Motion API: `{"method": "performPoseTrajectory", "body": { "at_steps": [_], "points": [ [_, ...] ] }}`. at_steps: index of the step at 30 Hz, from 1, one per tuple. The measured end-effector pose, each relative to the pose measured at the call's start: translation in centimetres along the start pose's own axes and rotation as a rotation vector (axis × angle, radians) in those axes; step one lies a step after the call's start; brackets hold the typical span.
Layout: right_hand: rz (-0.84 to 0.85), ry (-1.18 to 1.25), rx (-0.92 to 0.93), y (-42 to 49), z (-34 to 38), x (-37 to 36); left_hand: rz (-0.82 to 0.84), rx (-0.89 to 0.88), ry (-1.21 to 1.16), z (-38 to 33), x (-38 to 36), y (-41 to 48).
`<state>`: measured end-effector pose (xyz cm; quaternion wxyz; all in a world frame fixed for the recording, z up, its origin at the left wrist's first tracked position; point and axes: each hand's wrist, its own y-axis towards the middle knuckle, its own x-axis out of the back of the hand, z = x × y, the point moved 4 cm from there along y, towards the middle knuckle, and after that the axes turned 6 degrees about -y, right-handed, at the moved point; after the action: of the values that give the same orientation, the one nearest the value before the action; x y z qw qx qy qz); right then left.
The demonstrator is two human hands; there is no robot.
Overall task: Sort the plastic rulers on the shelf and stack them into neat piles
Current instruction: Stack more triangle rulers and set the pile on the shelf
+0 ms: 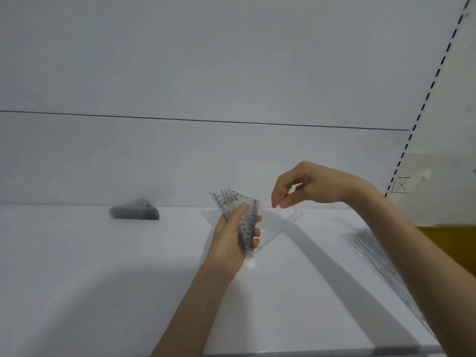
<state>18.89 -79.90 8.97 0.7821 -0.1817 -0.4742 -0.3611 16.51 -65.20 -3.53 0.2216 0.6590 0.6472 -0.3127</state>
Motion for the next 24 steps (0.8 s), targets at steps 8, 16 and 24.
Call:
{"method": "performPoseTrajectory", "body": {
  "at_steps": [8, 16, 24],
  "points": [
    [0.027, -0.082, 0.128, 6.0, 4.2, -4.1, 0.149, -0.009, 0.083, -1.5, 1.3, -3.2],
    [-0.157, -0.199, 0.196, 9.2, 7.5, -7.2, -0.011, -0.142, -0.038, -4.2, 5.0, -3.5],
    [-0.018, -0.069, -0.426, 9.1, 8.4, -11.7, -0.168, -0.393, 0.086, -5.0, 6.9, -3.3]
  ]
}}
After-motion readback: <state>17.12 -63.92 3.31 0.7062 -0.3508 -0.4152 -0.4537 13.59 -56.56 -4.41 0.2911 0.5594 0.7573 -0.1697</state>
